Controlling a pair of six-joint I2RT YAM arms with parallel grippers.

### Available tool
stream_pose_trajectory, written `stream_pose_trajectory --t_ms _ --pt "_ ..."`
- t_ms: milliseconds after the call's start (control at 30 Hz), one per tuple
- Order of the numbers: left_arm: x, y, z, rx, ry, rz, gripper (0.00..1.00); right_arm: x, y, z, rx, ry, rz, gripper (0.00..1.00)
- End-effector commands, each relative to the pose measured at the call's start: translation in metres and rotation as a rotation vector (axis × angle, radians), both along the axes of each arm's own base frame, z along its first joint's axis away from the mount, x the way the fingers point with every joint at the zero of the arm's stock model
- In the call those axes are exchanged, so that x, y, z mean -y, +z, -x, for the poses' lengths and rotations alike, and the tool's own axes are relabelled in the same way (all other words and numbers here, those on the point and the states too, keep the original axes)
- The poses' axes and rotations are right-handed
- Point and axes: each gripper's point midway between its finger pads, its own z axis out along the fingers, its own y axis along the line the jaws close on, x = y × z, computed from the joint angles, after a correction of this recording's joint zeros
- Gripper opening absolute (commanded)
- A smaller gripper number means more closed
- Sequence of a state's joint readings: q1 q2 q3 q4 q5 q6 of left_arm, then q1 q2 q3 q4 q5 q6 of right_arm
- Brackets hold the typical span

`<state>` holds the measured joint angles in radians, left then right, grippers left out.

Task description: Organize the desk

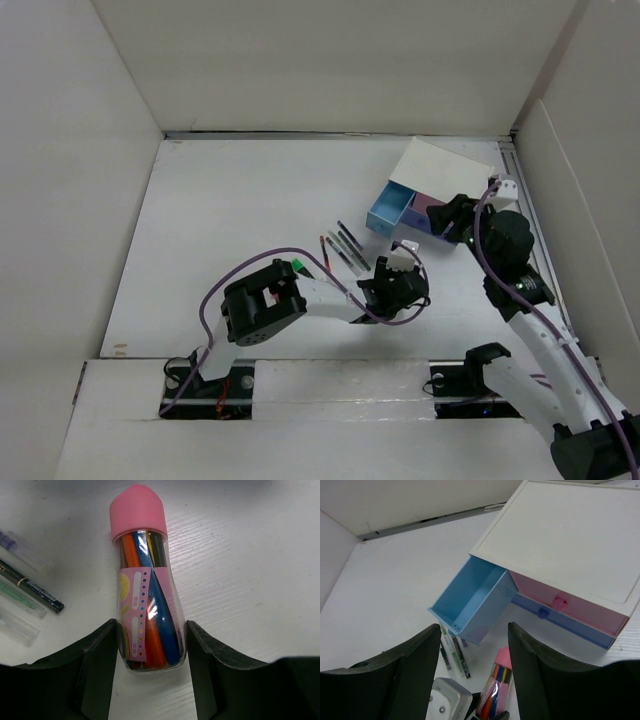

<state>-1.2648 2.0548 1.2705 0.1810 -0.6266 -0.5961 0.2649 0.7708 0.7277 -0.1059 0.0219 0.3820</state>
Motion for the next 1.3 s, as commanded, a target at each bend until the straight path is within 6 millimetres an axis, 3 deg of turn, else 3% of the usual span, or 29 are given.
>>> stream_pose_trajectory --t_ms 0,33,100,133,267,600,867,900,967,1000,1067,1100,1167,1200,1267 --pt "0.005 0.013 -0.004 0.007 -0.004 0.013 0.38 -0.001 0.024 0.003 0.061 0.015 -0.002 0.62" --pt "0.003 0.013 -0.003 0.003 -0.007 0.014 0.30 -0.001 0.025 0.003 0.064 0.015 -0.003 0.62" --pt "0.003 0.018 0.002 -0.011 -0.028 0.036 0.23 -0.001 0.026 0.003 0.066 0.015 -0.004 0.62" --pt "0.003 0.025 0.008 -0.005 -0.041 0.044 0.13 0.000 0.028 0.004 0.072 0.013 -0.005 0.62" --pt "-0.002 0.047 0.018 0.029 -0.058 0.051 0.04 0.001 0.034 0.005 0.085 0.007 -0.008 0.62" --pt "-0.029 0.132 0.037 0.082 -0.116 0.202 0.00 0.003 0.047 0.010 0.110 0.002 -0.016 0.62" --pt "-0.055 0.177 0.050 0.109 -0.156 0.255 0.00 0.010 0.062 0.018 0.142 -0.014 -0.013 0.62" --pt "-0.060 0.193 0.046 0.124 -0.150 0.279 0.00 0.010 0.063 0.018 0.142 -0.011 -0.012 0.62" --pt "-0.063 0.204 0.041 0.111 -0.178 0.286 0.00 0.008 0.065 0.020 0.151 -0.001 -0.017 0.62" --pt "-0.069 0.217 0.027 0.120 -0.165 0.308 0.00 0.007 0.064 0.020 0.149 0.006 -0.018 0.62" --pt "-0.071 0.221 0.018 0.085 -0.213 0.306 0.00 0.007 0.063 0.019 0.148 0.006 -0.017 0.62" --pt "-0.076 0.233 -0.001 0.090 -0.190 0.325 0.00 0.007 0.062 0.019 0.145 0.006 -0.016 0.62" --pt "-0.075 0.230 -0.008 0.058 -0.237 0.300 0.00 0.007 0.061 0.019 0.142 0.006 -0.014 0.62" --pt "-0.073 0.246 -0.015 0.071 -0.245 0.316 0.00 0.007 0.060 0.019 0.143 0.006 -0.012 0.62" --pt "-0.075 0.248 -0.029 0.062 -0.246 0.285 0.00 0.002 0.058 0.020 0.137 0.036 -0.012 0.62"
